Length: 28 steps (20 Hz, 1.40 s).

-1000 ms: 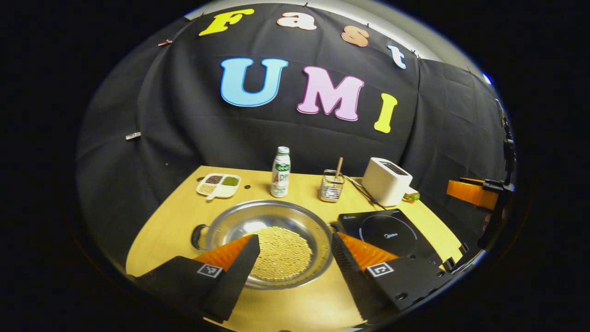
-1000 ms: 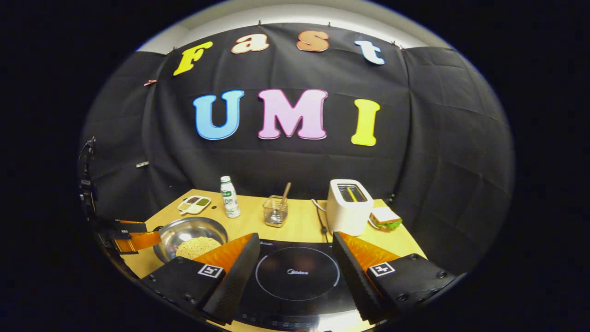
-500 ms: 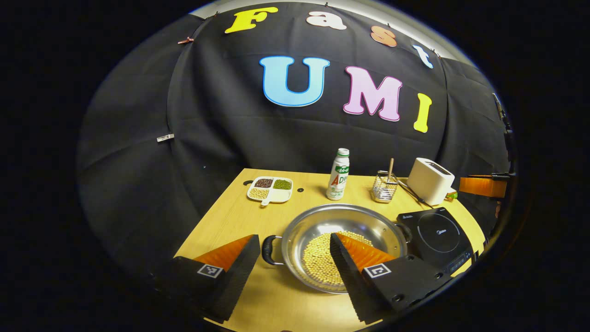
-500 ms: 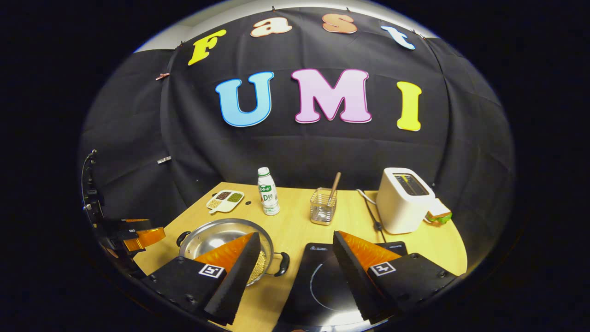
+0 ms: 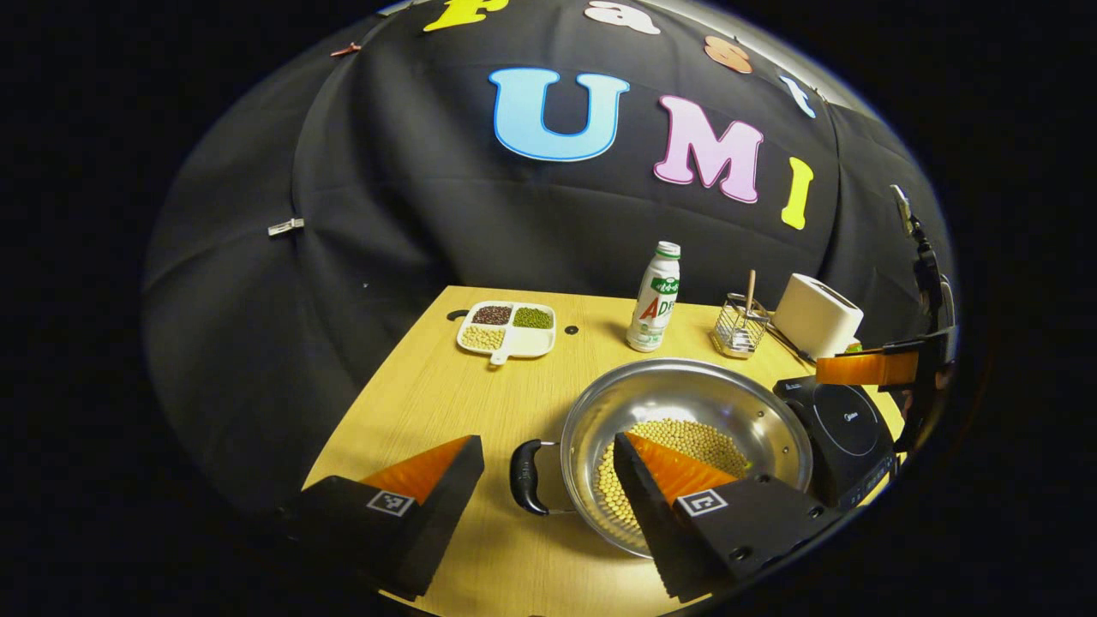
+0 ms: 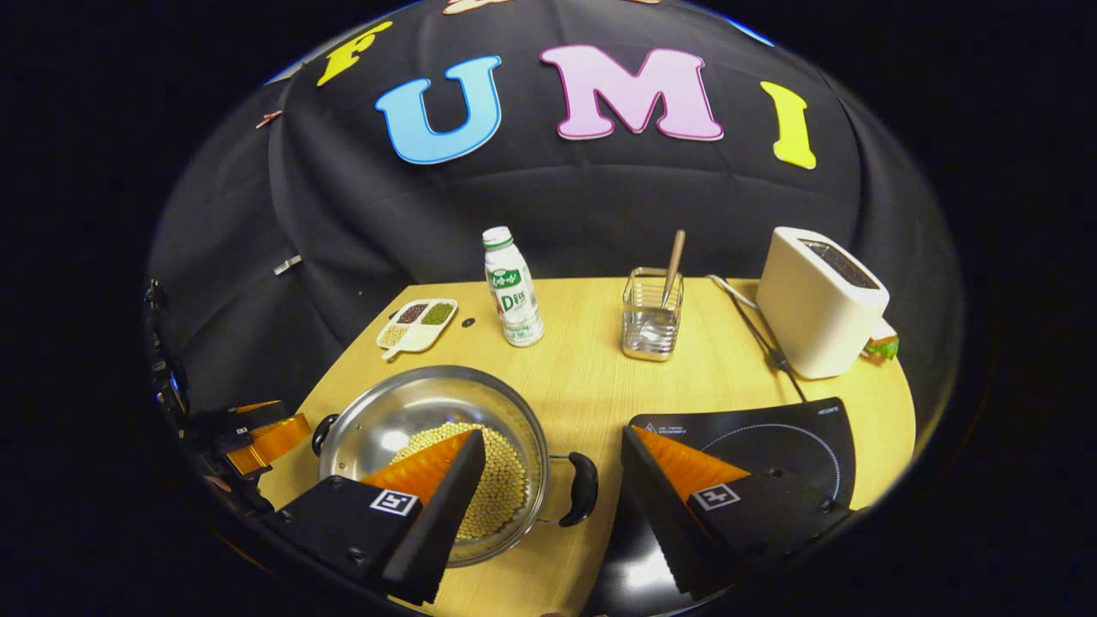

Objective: First push the handle of the pot to place it horizontally, then grasp the pot with both hands and set it on the induction cooktop.

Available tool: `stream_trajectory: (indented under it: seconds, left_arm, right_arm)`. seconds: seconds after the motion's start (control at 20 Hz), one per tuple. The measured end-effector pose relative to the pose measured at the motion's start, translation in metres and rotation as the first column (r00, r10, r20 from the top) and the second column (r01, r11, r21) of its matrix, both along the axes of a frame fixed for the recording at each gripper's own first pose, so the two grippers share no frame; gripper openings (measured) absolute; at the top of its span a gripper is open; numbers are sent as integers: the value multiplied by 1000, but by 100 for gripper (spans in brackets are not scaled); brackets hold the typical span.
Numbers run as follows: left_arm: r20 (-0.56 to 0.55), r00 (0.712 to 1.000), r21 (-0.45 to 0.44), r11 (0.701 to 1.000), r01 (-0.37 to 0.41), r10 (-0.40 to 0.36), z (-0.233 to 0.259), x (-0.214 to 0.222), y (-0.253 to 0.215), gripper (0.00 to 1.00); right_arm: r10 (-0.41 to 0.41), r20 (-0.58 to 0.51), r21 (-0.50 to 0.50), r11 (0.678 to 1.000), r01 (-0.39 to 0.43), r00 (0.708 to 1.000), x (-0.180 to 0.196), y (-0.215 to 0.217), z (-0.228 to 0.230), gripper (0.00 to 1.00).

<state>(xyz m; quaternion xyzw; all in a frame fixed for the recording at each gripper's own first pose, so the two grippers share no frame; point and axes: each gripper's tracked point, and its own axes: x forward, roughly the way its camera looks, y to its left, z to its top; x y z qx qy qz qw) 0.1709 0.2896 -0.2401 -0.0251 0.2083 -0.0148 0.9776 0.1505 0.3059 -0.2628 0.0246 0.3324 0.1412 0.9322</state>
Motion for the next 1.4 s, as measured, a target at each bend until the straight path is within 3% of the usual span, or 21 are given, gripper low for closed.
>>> stream_trajectory:
  seconds: [0.25,0.8,0.85,1.05,1.25,1.4]
  left_arm:
    - [-28,999,-30,999,16,-17,-24,27,-4,95]
    - [-109,992,-22,998,57,-59,-69,59,0,95]
    - [-118,991,-26,998,65,-67,-73,61,-1,95]
    - [-162,983,-39,996,86,-91,-88,63,-3,93]
    - [-186,977,-61,993,99,-109,-98,60,2,83]
    - [-187,977,-54,994,97,-106,-101,60,10,72]
  right_arm:
    - [-17,-77,31,999,19,997,14,8,-37,99]
    - [-18,-157,-31,999,14,987,12,10,-86,100]
    - [-13,-164,-26,1000,9,986,12,12,-88,95]
    - [-6,-162,-64,998,-4,987,13,13,-94,93]
    - [24,-206,-113,992,-49,978,5,17,-109,87]
    - [16,-232,-109,993,-42,973,-1,20,-118,71]
